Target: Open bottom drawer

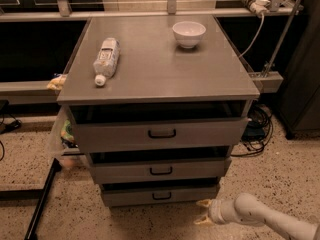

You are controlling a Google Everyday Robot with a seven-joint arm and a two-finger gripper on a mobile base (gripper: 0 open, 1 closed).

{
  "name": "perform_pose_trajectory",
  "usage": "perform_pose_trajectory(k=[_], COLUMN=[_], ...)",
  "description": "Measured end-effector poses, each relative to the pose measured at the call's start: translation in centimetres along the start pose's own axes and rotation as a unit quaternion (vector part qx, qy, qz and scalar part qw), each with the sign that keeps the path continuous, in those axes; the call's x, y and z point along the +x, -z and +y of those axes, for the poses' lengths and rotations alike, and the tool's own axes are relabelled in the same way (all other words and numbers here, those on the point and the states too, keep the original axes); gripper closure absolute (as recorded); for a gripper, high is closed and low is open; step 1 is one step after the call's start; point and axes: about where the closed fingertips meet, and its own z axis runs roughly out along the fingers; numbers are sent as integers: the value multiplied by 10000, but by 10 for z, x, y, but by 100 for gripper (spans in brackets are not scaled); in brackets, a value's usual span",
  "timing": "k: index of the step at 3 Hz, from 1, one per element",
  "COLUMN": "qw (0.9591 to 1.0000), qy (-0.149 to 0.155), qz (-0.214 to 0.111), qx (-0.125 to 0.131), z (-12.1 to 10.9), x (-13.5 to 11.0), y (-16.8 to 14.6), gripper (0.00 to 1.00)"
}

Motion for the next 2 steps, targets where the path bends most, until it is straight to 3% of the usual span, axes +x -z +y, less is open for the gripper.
perform_pose_trajectory(k=[1,2], qw=[9999,9997], qy=[120,196], qz=[-38,-71], qx=[-53,-115], z=[-3,-7], x=[0,0], y=[-16,-31], gripper=[0,0])
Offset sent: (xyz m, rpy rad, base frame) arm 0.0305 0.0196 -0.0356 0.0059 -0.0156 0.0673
